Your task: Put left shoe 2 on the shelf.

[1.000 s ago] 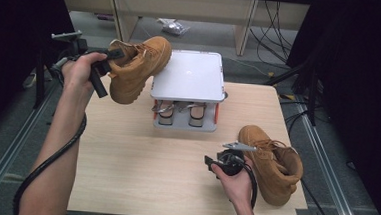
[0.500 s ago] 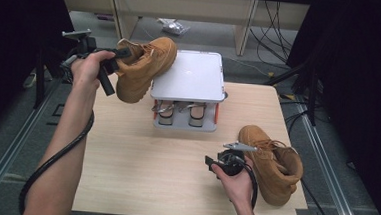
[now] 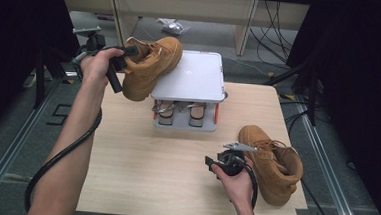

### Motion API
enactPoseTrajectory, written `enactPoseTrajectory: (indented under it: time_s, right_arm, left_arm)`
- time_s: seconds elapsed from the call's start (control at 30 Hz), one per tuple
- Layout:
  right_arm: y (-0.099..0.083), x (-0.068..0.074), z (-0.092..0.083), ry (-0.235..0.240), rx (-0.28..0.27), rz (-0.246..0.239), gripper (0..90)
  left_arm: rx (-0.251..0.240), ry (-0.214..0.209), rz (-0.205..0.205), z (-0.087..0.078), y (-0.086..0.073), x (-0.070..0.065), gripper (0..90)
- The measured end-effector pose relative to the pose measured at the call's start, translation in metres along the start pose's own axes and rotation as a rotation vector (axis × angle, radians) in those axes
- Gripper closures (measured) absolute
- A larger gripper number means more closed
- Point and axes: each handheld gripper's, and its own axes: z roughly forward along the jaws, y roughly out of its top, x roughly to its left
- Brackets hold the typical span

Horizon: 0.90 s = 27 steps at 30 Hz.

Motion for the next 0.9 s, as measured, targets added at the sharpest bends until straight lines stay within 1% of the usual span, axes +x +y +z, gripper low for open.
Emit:
enactPoseTrajectory:
  time_s: [0.03, 0.13, 0.17, 0.2, 0.23, 0.27, 0.3, 0.33, 0.43, 0.47, 0.5, 0.53, 0.57, 0.6, 0.63, 0.67, 0.7, 0.73, 0.77, 0.8, 0.83, 0.87, 0.9]
  right_arm:
    - [0.000, 0.000, 0.000, 0.004, -0.001, 0.004, 47.0]
    - [-0.001, 0.000, 0.002, -0.005, 0.005, 0.017, 47.0]
    - [-0.001, 0.000, 0.001, -0.009, 0.009, 0.020, 47.0]
    - [-0.001, -0.001, 0.002, -0.008, -0.005, -0.001, 47.0]
    - [-0.001, 0.001, 0.001, -0.004, 0.011, 0.020, 47.0]
    - [-0.001, 0.001, 0.002, 0.000, 0.009, 0.022, 47.0]
    - [-0.001, 0.001, 0.002, 0.000, 0.009, 0.022, 47.0]
    - [-0.001, 0.000, 0.001, 0.002, 0.006, 0.011, 47.1]
    - [-0.001, 0.001, 0.001, 0.001, 0.008, 0.016, 47.1]
    - [-0.001, 0.002, 0.000, -0.005, 0.018, 0.046, 47.1]
    - [-0.001, 0.000, 0.002, -0.006, 0.001, 0.022, 47.1]
    - [-0.001, -0.001, 0.002, -0.006, 0.000, 0.007, 47.1]
    - [-0.001, 0.001, 0.001, 0.005, 0.006, 0.039, 47.1]
    - [-0.001, 0.000, 0.001, 0.012, 0.003, 0.029, 47.1]
    - [-0.001, 0.000, 0.000, 0.004, 0.005, 0.018, 47.1]
    - [-0.001, -0.001, 0.001, 0.015, -0.002, 0.020, 47.1]
    - [-0.001, -0.001, 0.001, 0.015, -0.002, 0.020, 47.1]
    - [-0.001, 0.001, 0.000, 0.004, 0.009, 0.044, 47.1]
    - [-0.001, 0.001, 0.000, 0.004, 0.009, 0.044, 47.1]
    - [-0.001, -0.001, 0.001, -0.007, 0.001, 0.026, 47.1]
    - [-0.001, -0.001, 0.001, -0.007, 0.001, 0.026, 47.1]
    - [-0.001, -0.002, 0.000, -0.010, 0.007, 0.019, 47.0]
    - [-0.001, -0.001, 0.000, -0.008, 0.009, 0.023, 47.0]
  left_arm:
    - [0.001, -0.002, -0.005, 0.001, 0.001, -0.001, 79.6]
    - [0.005, -0.008, -0.006, 0.003, 0.001, -0.004, 79.5]
    - [0.004, -0.016, -0.005, 0.005, 0.002, -0.005, 79.5]
    - [0.002, -0.013, -0.015, 0.007, 0.002, -0.006, 79.5]
    - [0.002, -0.013, -0.015, 0.007, 0.002, -0.006, 79.4]
    - [0.000, -0.016, -0.010, 0.010, 0.001, -0.008, 79.4]
    - [0.000, -0.016, -0.010, 0.010, 0.001, -0.008, 79.4]
    - [0.002, -0.011, -0.011, 0.013, 0.001, -0.010, 79.4]
    - [0.006, -0.009, -0.014, 0.016, 0.001, -0.012, 79.3]
    - [0.003, -0.010, -0.013, 0.019, 0.000, -0.013, 79.3]
    - [0.004, -0.007, -0.019, 0.020, 0.000, -0.014, 79.2]
    - [0.002, -0.012, -0.016, 0.022, 0.000, -0.015, 79.2]
    - [0.004, -0.015, -0.019, 0.023, 0.000, -0.016, 79.0]
    - [0.002, -0.008, -0.020, 0.024, -0.001, -0.017, 78.8]
    - [0.002, -0.008, -0.020, 0.024, -0.001, -0.017, 78.6]
    - [0.004, -0.010, -0.022, 0.026, -0.002, -0.017, 78.4]
    - [0.006, -0.009, -0.023, 0.028, -0.003, -0.016, 78.4]
    - [0.011, -0.001, -0.023, 0.031, -0.005, -0.015, 77.8]
    - [0.011, -0.001, -0.023, 0.031, -0.005, -0.015, 77.5]
    - [0.001, -0.002, -0.047, 0.034, -0.007, -0.013, 76.0]
    - [0.001, -0.002, -0.047, 0.034, -0.007, -0.013, 75.0]
    - [-0.012, 0.016, -0.029, 0.036, -0.006, -0.014, 73.5]
    - [-0.014, 0.020, -0.015, 0.036, -0.006, -0.015, 72.6]
